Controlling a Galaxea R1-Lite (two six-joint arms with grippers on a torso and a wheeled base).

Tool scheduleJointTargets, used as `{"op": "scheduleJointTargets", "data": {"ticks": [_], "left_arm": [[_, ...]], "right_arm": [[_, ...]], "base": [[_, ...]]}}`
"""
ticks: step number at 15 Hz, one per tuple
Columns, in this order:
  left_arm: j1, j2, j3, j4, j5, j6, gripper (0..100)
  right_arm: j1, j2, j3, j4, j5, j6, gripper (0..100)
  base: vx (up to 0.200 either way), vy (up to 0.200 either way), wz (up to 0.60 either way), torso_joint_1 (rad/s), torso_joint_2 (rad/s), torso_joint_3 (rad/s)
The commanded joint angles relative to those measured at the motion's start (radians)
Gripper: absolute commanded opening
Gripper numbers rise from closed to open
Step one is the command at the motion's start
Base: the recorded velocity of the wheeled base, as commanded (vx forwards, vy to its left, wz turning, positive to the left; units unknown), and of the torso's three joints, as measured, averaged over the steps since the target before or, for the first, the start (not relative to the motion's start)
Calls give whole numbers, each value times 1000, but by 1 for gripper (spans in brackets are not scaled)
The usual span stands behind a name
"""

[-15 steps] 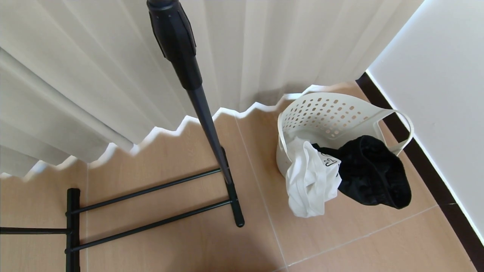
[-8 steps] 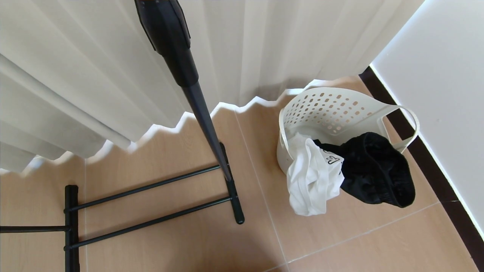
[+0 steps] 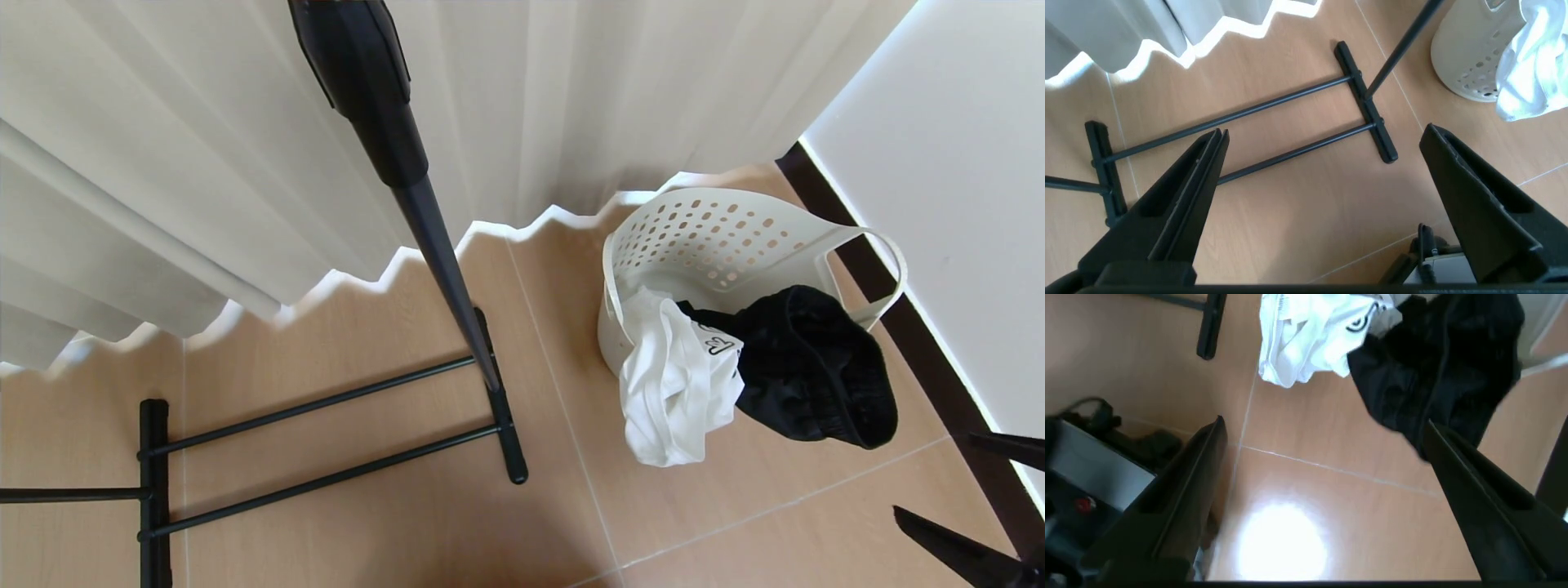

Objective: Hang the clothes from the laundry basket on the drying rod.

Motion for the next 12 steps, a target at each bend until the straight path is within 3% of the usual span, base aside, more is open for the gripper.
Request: {"op": "scheduleJointTargets", "data": {"ticks": [1,4,8,11,12], "left_arm": [[0,0,-1,0,0,0,100],[0,0,1,0,0,0,100],[0,0,1,0,0,0,100],[0,0,1,0,0,0,100],[0,0,-1,0,0,0,100]], "right_arm": [[43,351,-178,-14,8,-210,100],[54,567,-345,-17,0,-374,100],[133,779,-551,-20,-124,-380,100],[136,865,-654,-22,-141,-377,100],[136,935,-730,-22,-166,-366,100]], "base": [[0,0,0,0,0,0],[0,0,0,0,0,0],[0,0,0,0,0,0],[0,0,0,0,0,0],[0,0,0,0,0,0]]}}
